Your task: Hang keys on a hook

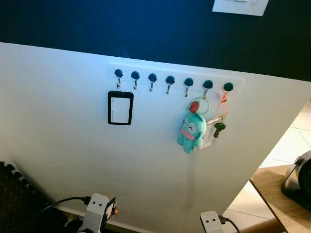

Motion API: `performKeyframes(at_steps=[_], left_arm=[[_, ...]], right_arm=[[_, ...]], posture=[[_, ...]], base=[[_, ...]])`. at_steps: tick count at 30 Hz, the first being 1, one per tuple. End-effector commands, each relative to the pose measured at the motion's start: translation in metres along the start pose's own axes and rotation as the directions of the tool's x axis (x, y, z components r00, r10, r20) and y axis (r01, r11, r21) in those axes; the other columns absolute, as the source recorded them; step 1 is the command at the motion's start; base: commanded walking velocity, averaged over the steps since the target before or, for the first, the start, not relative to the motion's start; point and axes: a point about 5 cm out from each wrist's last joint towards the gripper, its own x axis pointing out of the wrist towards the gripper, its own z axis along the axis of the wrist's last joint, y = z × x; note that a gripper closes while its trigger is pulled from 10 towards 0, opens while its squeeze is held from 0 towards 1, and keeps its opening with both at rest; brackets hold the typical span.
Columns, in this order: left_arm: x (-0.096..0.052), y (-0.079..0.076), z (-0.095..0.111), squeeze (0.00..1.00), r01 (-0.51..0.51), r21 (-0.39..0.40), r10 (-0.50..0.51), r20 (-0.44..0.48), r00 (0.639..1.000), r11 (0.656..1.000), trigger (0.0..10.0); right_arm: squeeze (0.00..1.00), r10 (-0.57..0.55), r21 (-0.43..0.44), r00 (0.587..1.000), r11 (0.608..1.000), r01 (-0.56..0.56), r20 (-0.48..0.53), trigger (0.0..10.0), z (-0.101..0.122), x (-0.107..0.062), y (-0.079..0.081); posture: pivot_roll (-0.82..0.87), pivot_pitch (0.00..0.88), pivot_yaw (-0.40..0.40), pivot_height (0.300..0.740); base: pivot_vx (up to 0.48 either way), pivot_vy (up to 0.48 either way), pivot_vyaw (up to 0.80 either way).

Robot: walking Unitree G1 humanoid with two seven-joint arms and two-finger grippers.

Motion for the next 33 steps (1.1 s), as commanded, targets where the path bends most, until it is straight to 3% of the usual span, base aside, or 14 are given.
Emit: performKeyframes(at_steps=[1,17,26,33], left_arm=[[-0.0005,0.0013,-0.0018,0.00,0.002,0.008,-0.002,-0.017,1.000,1.000,10.0],[-0.0002,-0.0002,0.0034,0.00,0.045,0.030,-0.045,0.022,0.999,0.999,10.0],[0.0009,-0.0022,0.0012,0.00,0.048,0.024,-0.048,-0.007,0.999,0.999,10.0],[0.0017,-0.0039,0.0023,0.00,0.053,0.023,-0.053,-0.001,0.999,0.998,10.0]], right_arm=[[0.00,0.005,-0.007,1.000,1.000,-0.005,-0.001,10.0,0.0004,0.0002,0.0011],[0.00,0.005,0.000,1.000,1.000,-0.005,-0.001,10.0,-0.0003,0.0001,0.0031],[0.00,0.003,0.002,1.000,1.000,-0.003,-0.003,10.0,-0.0007,0.0000,0.0026],[0.00,0.003,0.002,1.000,1.000,-0.003,-0.001,10.0,-0.0001,0.0002,0.0026]], posture=[[0.10,0.024,-0.048,0.740],[0.11,0.032,-0.042,0.740],[0.11,0.032,-0.040,0.740],[0.11,0.034,-0.042,0.740]], base=[[0.000,0.266,0.00],[0.000,0.054,0.00],[0.000,0.000,0.00],[0.000,0.430,0.00]])
